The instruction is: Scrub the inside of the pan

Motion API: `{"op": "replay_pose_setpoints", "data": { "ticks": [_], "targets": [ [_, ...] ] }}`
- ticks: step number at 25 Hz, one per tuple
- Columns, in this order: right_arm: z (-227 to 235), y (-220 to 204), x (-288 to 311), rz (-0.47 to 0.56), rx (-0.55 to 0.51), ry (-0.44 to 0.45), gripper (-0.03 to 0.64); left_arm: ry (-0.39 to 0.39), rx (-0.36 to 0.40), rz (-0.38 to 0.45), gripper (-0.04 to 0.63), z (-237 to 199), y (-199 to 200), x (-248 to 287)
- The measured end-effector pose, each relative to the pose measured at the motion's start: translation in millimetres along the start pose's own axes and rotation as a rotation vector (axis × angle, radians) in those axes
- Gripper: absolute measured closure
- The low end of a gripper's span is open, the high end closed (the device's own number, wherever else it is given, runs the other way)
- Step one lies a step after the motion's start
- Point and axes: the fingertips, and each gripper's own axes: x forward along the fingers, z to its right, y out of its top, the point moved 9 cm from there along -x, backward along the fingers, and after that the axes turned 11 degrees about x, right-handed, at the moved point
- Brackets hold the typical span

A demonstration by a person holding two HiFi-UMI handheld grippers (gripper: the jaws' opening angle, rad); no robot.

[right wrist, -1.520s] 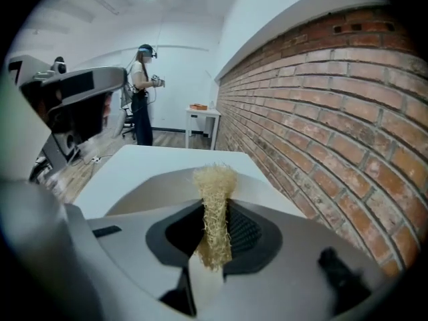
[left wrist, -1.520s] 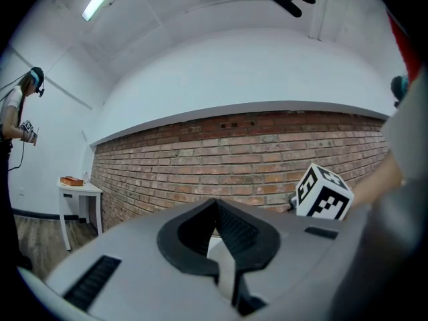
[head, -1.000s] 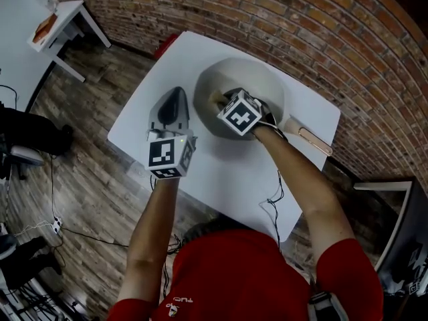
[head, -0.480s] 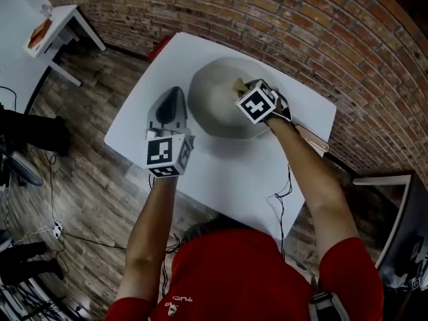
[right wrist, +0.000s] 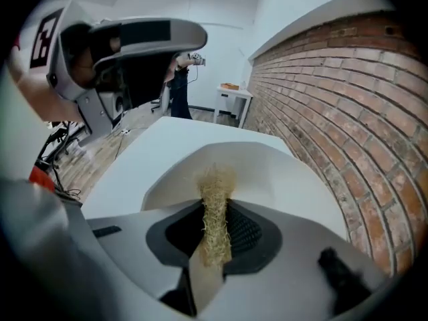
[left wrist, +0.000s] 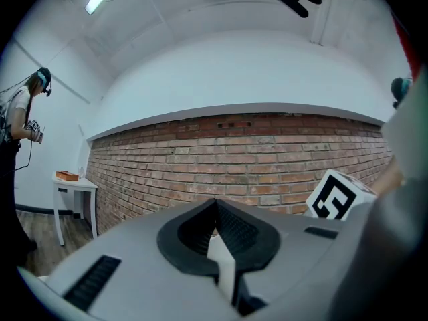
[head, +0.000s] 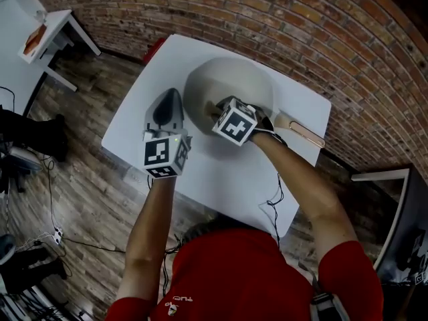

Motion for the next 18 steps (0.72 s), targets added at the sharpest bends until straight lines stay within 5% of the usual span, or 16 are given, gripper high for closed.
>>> {"op": "replay_pose_setpoints", "data": {
  "ticks": [4,18],
  "targets": [
    [6.0,-10.1,9.0,-0.057,-0.03,-0.043,0.531,-0.001,-0.002,-0.002,0.581,2.1,-0.9,0.3],
    [78.1,-41.1,-25.4,-0.069,0.142,-0.256,0.531,-0.018,0.007,-0.025,0.581,0.1,-9.4,2.7]
  ]
}}
